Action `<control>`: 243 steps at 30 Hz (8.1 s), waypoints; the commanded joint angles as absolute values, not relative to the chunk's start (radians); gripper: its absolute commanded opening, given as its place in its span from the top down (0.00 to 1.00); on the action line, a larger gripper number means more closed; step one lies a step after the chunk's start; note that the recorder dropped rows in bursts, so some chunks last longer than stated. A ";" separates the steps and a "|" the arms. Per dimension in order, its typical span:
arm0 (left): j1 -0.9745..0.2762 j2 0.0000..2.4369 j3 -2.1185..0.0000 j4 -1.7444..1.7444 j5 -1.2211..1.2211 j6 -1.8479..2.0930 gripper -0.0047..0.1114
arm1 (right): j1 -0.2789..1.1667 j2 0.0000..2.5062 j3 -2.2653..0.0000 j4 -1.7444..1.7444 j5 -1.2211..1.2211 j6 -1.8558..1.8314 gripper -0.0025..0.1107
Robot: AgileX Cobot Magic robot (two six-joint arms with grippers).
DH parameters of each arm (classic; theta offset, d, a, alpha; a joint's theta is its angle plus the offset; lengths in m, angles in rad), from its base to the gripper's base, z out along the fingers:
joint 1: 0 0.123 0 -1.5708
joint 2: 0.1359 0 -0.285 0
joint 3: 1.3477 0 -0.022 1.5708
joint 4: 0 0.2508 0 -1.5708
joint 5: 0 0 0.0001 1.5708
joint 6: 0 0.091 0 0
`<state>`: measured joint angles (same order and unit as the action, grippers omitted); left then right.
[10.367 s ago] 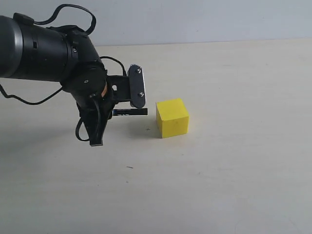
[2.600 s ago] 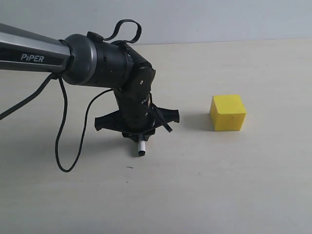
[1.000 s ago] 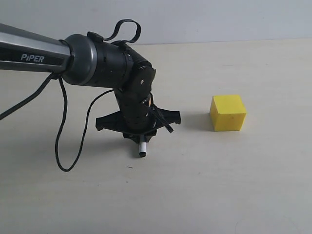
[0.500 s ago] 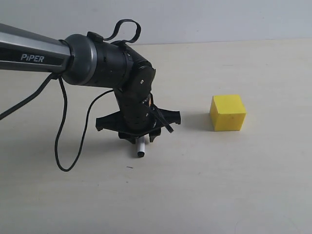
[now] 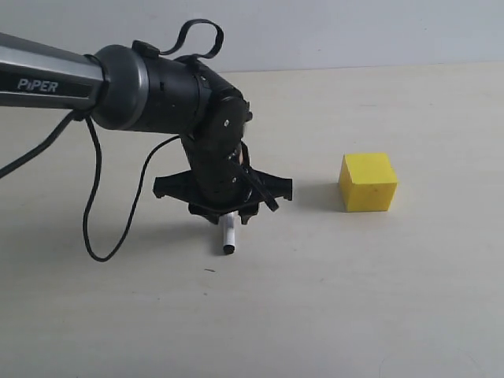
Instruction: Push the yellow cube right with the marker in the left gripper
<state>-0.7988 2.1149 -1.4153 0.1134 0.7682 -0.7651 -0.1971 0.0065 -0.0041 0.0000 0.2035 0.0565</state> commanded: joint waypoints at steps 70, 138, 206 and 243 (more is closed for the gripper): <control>-0.988 0.485 -0.484 0.897 0.319 -0.972 0.96 | -0.205 0.000 0.000 0.000 0.198 0.054 0.98; -0.122 0.000 -0.485 0.781 0.321 -0.894 0.96 | -0.205 0.000 0.000 0.000 0.198 0.054 0.98; -0.079 0.000 0.000 0.045 0.287 -0.157 0.96 | -0.205 0.000 0.000 0.000 0.198 0.054 0.98; -0.079 0.000 0.000 0.045 0.359 -0.157 0.96 | -0.205 0.000 0.000 0.000 0.198 0.054 0.98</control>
<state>-0.0804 0.0044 -0.0033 0.0533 0.3651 -0.1598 -0.1971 0.0065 -0.0041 0.0000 0.2035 0.0565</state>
